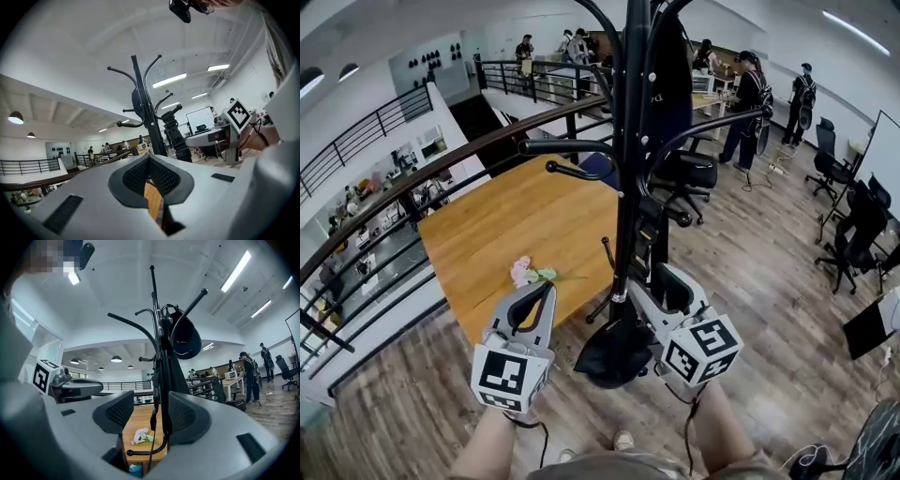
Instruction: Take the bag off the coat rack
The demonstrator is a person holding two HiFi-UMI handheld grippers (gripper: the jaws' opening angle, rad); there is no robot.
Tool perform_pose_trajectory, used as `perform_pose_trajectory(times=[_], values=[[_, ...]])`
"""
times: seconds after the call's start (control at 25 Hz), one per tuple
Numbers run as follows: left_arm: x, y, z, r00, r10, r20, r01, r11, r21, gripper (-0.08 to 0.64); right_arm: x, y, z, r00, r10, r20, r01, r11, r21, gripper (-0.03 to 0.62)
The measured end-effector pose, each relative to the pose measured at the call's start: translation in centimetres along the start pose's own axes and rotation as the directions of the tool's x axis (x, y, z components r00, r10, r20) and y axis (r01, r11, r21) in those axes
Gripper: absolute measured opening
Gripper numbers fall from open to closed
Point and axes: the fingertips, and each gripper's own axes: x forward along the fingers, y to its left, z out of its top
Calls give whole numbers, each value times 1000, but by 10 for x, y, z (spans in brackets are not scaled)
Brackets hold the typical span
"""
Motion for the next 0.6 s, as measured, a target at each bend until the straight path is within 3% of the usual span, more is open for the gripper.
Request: perform_pose_trajectory(times=[0.24,0.48,0.6], values=[[11,-4,-9,999,24,-34,-24,1000,-7,15,27,-5,-15,999,46,-22,-45,998,39,223],[12,-4,-20,997,34,-69,-36,999,-15,15,33,-10,-19,998,57,-21,-55,996,63,65],[12,-3,-25,997,32,-76,-34,999,-23,15,32,0,-17,996,83,-35,-82,996,41,49]])
